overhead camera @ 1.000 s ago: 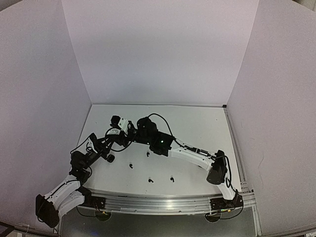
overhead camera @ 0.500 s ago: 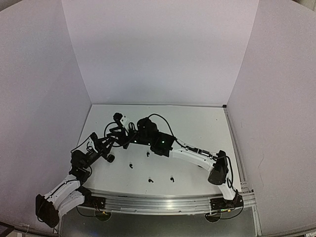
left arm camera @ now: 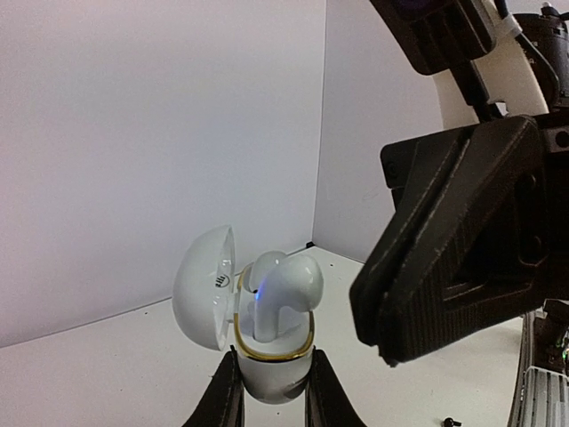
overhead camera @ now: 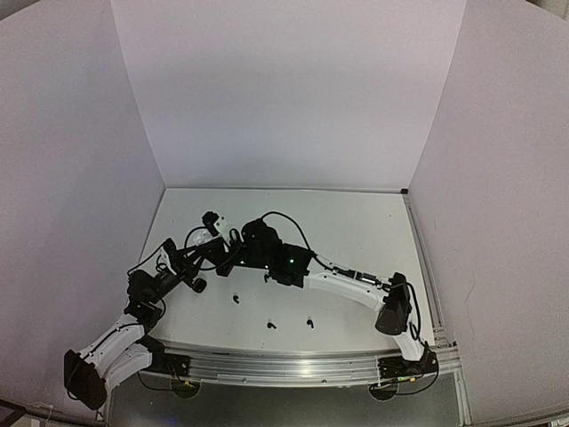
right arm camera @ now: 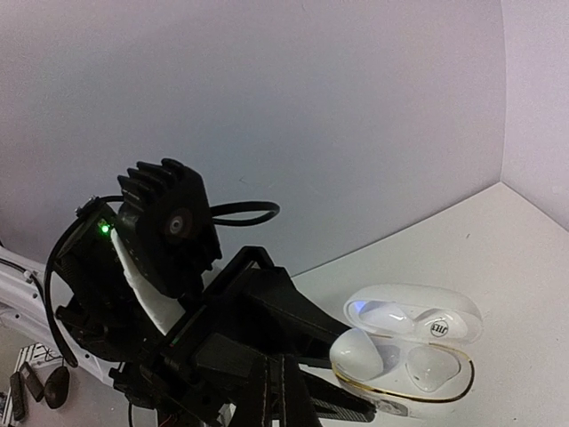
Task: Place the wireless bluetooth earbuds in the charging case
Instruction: Adjust the left earbud in the left side groove of the charging case.
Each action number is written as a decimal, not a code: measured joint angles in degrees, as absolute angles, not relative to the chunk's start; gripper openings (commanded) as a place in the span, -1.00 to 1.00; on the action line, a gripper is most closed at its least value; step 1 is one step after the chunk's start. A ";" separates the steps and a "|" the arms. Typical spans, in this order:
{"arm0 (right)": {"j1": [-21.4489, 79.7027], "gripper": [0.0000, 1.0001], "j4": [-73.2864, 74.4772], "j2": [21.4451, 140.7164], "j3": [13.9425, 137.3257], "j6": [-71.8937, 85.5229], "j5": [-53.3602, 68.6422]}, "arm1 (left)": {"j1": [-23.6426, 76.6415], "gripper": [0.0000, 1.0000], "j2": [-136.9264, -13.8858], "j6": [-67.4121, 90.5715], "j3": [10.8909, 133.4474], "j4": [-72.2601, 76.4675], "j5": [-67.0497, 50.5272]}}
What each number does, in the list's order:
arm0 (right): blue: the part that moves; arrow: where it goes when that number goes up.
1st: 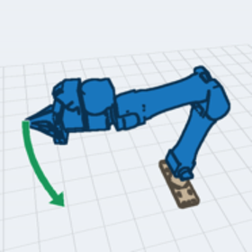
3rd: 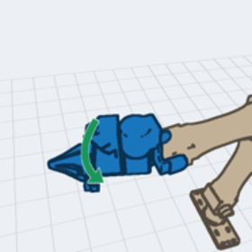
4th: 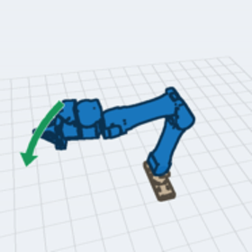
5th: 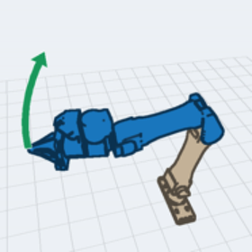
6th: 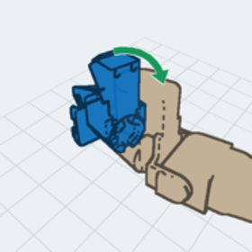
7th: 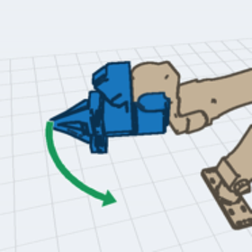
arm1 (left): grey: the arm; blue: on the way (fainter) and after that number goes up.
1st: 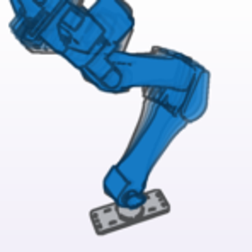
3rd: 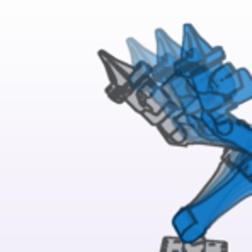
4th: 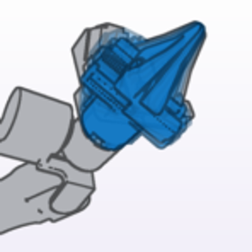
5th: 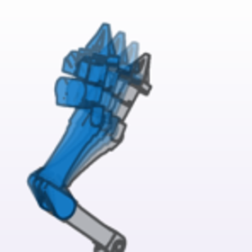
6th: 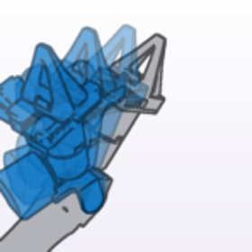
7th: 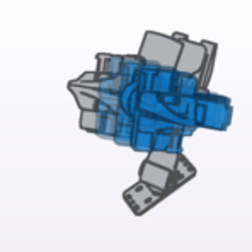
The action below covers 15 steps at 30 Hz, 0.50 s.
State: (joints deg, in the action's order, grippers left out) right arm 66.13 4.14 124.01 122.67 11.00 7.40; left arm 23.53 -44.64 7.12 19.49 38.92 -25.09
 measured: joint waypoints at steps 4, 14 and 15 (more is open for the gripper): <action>65.74 -1.00 4.16 124.01 122.67 11.00 6.88 | 23.53 -1.00 -44.64 6.94 19.49 38.92 -25.43; 64.84 -1.00 4.59 124.01 122.67 11.03 5.80 | 23.53 -1.00 -44.71 6.87 19.51 38.92 -25.77; 64.76 -1.00 4.71 124.01 122.67 11.03 5.77 | 23.53 -1.00 -44.72 6.87 19.51 38.92 -25.84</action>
